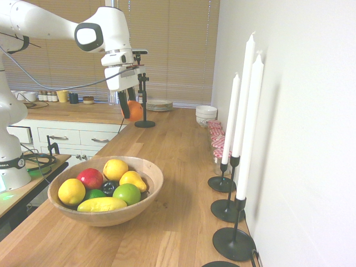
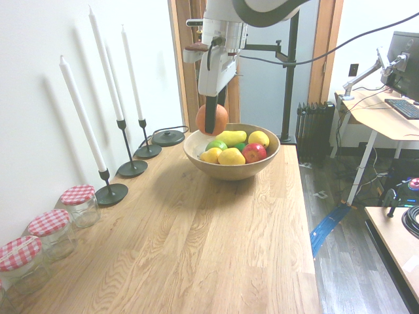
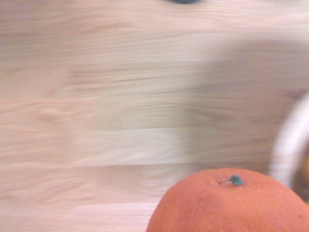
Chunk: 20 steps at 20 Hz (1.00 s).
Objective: Take orange out of the basket
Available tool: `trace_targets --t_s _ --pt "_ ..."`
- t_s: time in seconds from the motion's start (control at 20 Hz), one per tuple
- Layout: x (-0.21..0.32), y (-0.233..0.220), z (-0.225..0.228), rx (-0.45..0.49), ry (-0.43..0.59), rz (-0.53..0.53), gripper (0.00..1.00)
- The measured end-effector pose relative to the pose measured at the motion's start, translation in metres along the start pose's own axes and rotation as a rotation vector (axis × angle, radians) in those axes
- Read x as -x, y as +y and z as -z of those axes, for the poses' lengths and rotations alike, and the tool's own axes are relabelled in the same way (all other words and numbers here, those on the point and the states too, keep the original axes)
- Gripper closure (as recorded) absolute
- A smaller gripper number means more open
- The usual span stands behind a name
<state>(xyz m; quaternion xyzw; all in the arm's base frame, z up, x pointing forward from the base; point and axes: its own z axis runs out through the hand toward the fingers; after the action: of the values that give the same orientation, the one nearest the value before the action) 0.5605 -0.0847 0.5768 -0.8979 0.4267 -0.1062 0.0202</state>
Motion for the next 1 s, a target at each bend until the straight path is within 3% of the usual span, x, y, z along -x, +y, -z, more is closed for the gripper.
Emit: trace_targets --t_s 0.25,0.7,1.0 --pt "0.066 -0.025 -0.055 0.022 0.016 0.018 1.00" --pt "0.089 -0.021 -0.202 0.086 -0.048 0.017 1.00" --pt "0.100 -0.030 -0.221 0.085 -0.055 0.011 1.00"
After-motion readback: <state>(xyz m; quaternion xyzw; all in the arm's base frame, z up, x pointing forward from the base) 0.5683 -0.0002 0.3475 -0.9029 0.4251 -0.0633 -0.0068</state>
